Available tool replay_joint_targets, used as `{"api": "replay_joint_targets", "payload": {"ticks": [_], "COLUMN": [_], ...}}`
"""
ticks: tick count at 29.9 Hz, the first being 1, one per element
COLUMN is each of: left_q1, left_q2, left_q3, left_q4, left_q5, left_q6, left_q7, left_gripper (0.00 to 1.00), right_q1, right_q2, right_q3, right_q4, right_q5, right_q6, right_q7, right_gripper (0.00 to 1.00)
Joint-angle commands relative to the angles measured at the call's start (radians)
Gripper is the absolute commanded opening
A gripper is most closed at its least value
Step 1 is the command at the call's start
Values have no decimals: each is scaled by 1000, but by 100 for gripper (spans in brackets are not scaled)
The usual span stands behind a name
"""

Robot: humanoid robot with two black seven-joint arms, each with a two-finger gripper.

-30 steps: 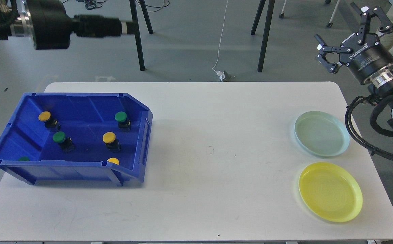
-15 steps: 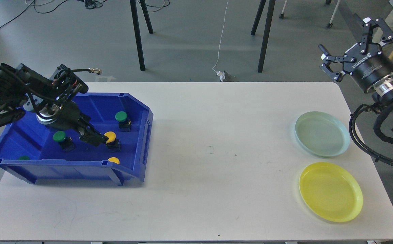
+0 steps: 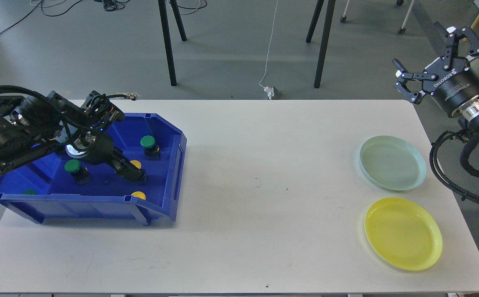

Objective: Pass button and place on color plate
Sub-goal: 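Lower the left gripper into the bin and grasp a yellow button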

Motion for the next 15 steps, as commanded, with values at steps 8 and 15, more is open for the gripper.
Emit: {"api": "replay_joint_targets", "payload": {"ticks": [8,15], "left_q1": [61,76], "left_q2": [-94,-100], "left_q3": [-2,-2], "left_q4": [151,172], "left_q5": [-10,-10], "left_q6": [0,0], "left_q7": [0,0], "left_gripper": [98,84], "right_q1": [-15,-33], "right_q2": [-7,-11], "right_q3": [2,2], "right_q4": [2,2], "right_q5": [2,2], "right_q6": [0,0], "right_q7": [0,0], "right_gripper": [99,99]}}
